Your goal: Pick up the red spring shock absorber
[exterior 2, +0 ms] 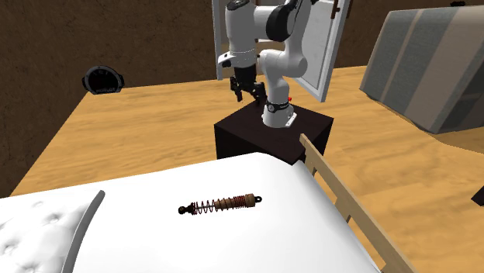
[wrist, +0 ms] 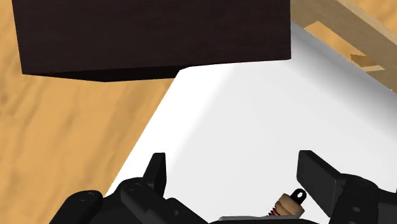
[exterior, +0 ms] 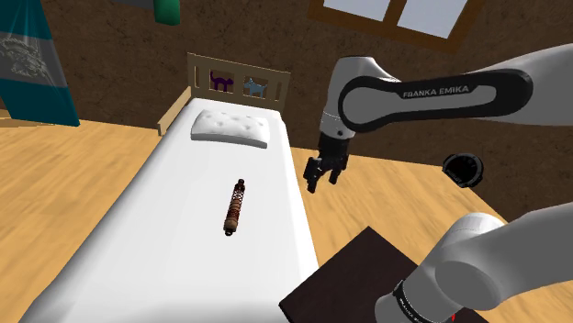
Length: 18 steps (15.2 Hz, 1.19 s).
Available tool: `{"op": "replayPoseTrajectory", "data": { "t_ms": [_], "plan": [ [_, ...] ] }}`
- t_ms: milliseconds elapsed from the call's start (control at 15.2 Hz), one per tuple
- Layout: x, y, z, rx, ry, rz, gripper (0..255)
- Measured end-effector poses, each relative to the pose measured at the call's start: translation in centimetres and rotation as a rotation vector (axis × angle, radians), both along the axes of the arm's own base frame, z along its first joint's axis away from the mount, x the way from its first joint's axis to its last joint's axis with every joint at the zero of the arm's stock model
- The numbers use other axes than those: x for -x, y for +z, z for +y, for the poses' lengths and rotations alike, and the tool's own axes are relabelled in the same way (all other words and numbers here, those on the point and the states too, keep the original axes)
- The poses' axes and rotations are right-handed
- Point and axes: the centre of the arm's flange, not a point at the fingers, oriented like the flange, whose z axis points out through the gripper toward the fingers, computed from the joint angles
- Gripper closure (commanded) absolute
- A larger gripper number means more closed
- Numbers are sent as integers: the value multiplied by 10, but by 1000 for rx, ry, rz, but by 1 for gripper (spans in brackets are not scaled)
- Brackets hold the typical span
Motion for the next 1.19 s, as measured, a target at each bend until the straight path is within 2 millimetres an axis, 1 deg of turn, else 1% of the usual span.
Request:
{"op": "replayPoseTrajectory", "data": {
  "t_ms": [132, 264, 396, 462, 594, 726, 792, 990, 1188],
  "plan": [
    [-13, -17, 14, 5, -25, -13, 0],
    [-28, -36, 21, 10, -50, -25, 0],
    [-44, -54, 33, 15, -75, -36, 0],
    [-52, -61, 35, 18, -88, -43, 0],
    [-69, -78, 46, 23, -113, -56, 0],
    [-84, -89, 55, 28, -139, -68, 0],
    [-96, -97, 63, 30, -151, -75, 0],
    [-121, -126, 72, 38, -189, -92, 0],
    [-148, -149, 82, 45, -227, -111, 0]
  ]
}}
